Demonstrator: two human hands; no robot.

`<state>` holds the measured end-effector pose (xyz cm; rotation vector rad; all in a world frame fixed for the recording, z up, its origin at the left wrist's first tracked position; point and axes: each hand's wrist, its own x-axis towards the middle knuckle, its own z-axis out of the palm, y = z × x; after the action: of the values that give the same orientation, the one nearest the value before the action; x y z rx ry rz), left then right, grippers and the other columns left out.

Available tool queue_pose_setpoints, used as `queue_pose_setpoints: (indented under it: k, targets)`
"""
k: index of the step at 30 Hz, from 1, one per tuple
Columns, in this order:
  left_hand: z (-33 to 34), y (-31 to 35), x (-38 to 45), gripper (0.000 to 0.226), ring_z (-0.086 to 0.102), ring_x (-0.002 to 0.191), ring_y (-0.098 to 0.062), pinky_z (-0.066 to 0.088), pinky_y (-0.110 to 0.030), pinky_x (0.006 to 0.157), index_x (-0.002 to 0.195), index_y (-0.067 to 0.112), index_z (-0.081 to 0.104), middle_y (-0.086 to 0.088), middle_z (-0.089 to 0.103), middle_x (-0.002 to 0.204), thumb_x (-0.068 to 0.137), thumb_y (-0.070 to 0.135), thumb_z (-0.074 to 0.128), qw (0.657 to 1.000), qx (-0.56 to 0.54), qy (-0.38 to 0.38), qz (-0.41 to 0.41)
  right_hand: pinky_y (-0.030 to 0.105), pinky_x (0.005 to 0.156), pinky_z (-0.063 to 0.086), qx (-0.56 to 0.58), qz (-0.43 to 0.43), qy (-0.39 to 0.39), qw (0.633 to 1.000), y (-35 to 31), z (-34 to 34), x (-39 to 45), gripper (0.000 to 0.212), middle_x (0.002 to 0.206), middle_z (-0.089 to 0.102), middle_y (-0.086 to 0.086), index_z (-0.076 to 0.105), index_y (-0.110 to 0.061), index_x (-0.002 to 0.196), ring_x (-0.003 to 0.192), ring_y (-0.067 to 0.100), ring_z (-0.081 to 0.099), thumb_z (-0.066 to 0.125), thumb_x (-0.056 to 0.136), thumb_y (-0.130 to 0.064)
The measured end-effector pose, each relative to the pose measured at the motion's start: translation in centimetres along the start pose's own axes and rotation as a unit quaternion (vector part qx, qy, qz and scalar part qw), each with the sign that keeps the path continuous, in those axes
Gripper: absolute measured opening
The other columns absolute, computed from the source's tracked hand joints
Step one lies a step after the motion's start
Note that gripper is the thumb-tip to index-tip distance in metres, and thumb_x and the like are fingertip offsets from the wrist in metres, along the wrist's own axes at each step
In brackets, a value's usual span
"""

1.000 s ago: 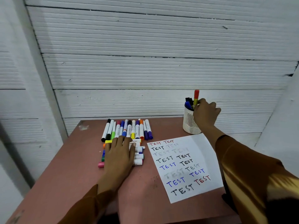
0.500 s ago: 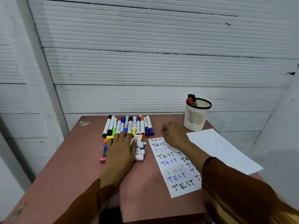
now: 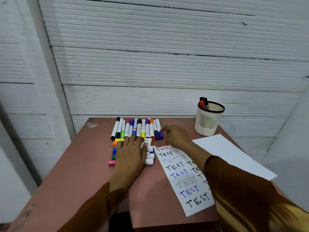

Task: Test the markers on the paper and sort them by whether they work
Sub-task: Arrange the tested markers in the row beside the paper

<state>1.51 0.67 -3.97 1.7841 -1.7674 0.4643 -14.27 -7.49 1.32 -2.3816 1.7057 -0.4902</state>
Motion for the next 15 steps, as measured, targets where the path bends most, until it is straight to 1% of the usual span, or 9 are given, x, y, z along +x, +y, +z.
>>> queue_pose_setpoints:
  k: [2,5,9,12,13,14,15]
  targets:
    - [0.0,0.0,0.0,0.041,0.057,0.085,-0.023,0.044,-0.039,0.075,0.096,0.017,0.064,-0.004,0.064,0.095,0.09,0.037,0.029,1.0,-0.004,-0.002,0.001,0.028,0.08,0.04,-0.007,0.01,-0.027,1.0,0.0,0.5,0.4,0.032,0.12,0.062,0.007,0.059,-0.023,0.122,0.106,0.024,0.056,0.046,0.094,-0.015]
    - [-0.2,0.1,-0.1,0.043,0.056,0.082,-0.022,0.043,-0.038,0.072,0.094,0.017,0.064,-0.003,0.063,0.092,0.09,0.037,0.027,1.0,-0.003,0.001,0.005,0.024,0.075,0.039,0.045,0.018,-0.033,0.998,0.0,1.0,0.5,0.031,0.117,0.064,0.009,0.061,-0.017,0.119,0.104,0.024,0.057,0.052,0.091,-0.012]
    - [-0.1,0.1,-0.1,0.044,0.056,0.082,-0.022,0.043,-0.038,0.073,0.094,0.017,0.063,-0.003,0.062,0.093,0.09,0.038,0.025,1.0,-0.008,-0.004,0.009,0.023,0.067,0.035,0.121,0.048,0.031,0.991,0.4,1.5,0.3,0.015,0.1,0.067,0.013,0.065,-0.009,0.101,0.083,0.019,0.055,0.061,0.087,-0.011]
    - [0.0,0.1,-0.1,0.043,0.056,0.082,-0.022,0.043,-0.038,0.072,0.094,0.018,0.063,-0.003,0.062,0.093,0.09,0.039,0.025,1.0,-0.009,-0.001,0.012,0.027,0.066,0.039,0.15,0.1,0.072,0.981,0.8,1.9,0.5,0.007,0.09,0.066,0.012,0.061,-0.008,0.089,0.084,0.025,0.06,0.065,0.083,-0.01]
    - [0.0,0.0,-0.1,0.042,0.056,0.082,-0.021,0.043,-0.038,0.072,0.093,0.018,0.063,-0.003,0.062,0.092,0.09,0.038,0.026,1.0,-0.011,0.002,0.013,0.028,0.066,0.041,0.174,0.128,0.088,0.972,1.1,2.0,0.7,0.007,0.086,0.063,0.011,0.058,-0.009,0.084,0.082,0.024,0.058,0.065,0.083,-0.009]
    - [0.0,0.0,-0.1,0.041,0.056,0.081,-0.021,0.043,-0.038,0.071,0.093,0.018,0.063,-0.003,0.062,0.091,0.09,0.038,0.027,1.0,-0.013,0.006,0.013,0.028,0.066,0.041,0.216,0.16,0.103,0.958,1.3,1.7,0.8,0.013,0.081,0.06,0.009,0.054,-0.011,0.076,0.079,0.023,0.056,0.065,0.083,-0.009]
    - [-0.1,0.0,-0.1,0.041,0.056,0.08,-0.022,0.043,-0.038,0.071,0.092,0.018,0.063,-0.002,0.062,0.09,0.09,0.037,0.027,1.0,-0.014,0.008,0.013,0.029,0.066,0.041,0.274,0.195,0.111,0.935,1.7,1.4,0.8,0.021,0.077,0.056,0.007,0.049,-0.013,0.07,0.077,0.023,0.054,0.066,0.081,-0.007]
